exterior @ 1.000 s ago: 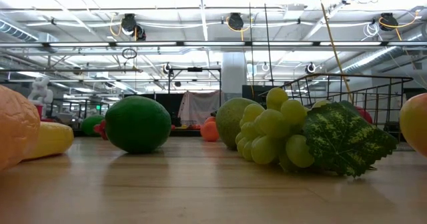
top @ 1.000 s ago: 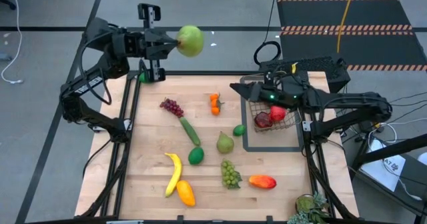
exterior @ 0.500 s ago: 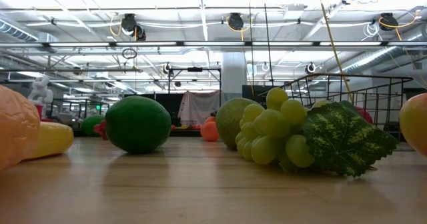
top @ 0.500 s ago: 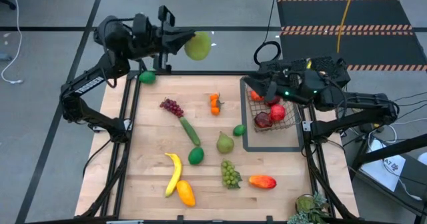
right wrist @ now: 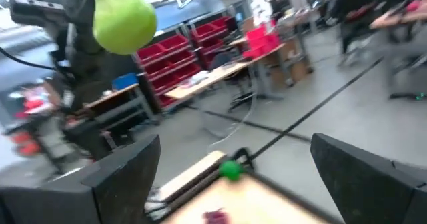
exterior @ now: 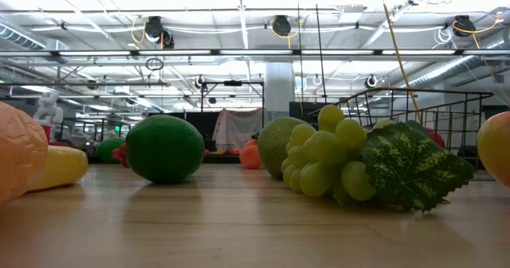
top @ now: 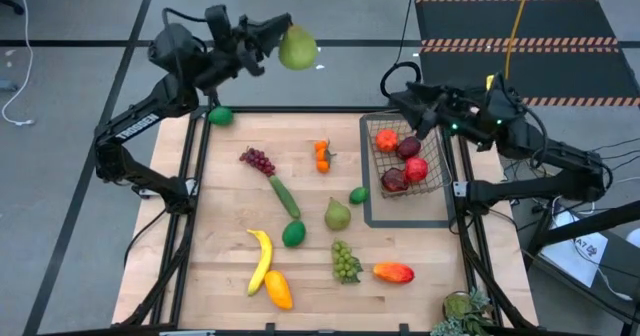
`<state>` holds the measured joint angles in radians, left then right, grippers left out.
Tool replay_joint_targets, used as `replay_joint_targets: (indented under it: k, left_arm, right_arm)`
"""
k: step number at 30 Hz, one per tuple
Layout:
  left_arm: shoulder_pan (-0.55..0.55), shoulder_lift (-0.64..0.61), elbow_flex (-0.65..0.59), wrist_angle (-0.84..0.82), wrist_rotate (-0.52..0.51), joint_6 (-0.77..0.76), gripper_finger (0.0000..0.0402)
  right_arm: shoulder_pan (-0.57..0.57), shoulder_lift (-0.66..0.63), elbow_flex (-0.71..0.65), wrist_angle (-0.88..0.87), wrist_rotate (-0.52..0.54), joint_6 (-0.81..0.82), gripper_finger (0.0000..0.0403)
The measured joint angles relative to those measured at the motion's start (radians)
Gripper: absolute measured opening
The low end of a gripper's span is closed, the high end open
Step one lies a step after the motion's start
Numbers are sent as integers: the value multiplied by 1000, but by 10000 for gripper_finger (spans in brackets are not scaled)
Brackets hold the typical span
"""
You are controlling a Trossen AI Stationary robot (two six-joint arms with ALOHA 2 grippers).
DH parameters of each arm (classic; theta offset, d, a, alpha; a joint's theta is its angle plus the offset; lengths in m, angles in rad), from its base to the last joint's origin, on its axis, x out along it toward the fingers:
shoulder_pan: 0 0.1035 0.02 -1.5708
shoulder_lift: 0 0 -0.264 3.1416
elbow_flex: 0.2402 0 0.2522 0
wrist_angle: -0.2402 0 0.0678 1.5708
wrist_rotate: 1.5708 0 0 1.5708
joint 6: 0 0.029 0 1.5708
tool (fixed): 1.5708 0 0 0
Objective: Build produce basket
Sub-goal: Put the left green pear into the wire basket
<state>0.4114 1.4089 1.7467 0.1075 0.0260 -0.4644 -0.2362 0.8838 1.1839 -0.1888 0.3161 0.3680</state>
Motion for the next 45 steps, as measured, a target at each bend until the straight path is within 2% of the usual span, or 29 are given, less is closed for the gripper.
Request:
replay_joint_targets:
  k: [6, 13, 18, 21, 27, 30, 33, 36, 40, 45]
  left_arm:
    - [-7, 24, -1, -72, -124, -206, 0]
    - [-25, 45, 0, -147, -150, -378, 0]
    - [-58, 67, 0, -148, -150, -416, 0]
    - [-81, 89, 0, -152, -151, -394, 0]
    - [-136, 151, 0, -146, -138, -258, 0]
    - [-166, 192, 0, -131, -92, -153, 0]
    - [-192, 230, 0, -125, -34, -49, 0]
    - [-209, 263, -1, -112, 0, -14, 0]
    - [-225, 288, -1, -96, 9, -9, 0]
    - [-245, 286, -1, -94, 11, 41, 0]
  right_arm:
    - [-87, -27, 0, -25, 0, -127, 380]
    - [-131, -27, 0, -32, -3, -245, 380]
    - [-131, -29, 0, -29, -10, -232, 380]
    - [-137, -30, 0, -22, -113, -77, 380]
    - [-163, 11, 0, 43, -464, 254, 380]
    - [-162, 30, 0, 123, -563, 346, 380]
    - [-163, 50, 18, 137, -604, 324, 380]
    - [-163, 80, 40, 123, -605, 217, 380]
    - [-163, 129, 53, 123, -607, 66, 380]
    - [-163, 173, 53, 109, -647, 44, 380]
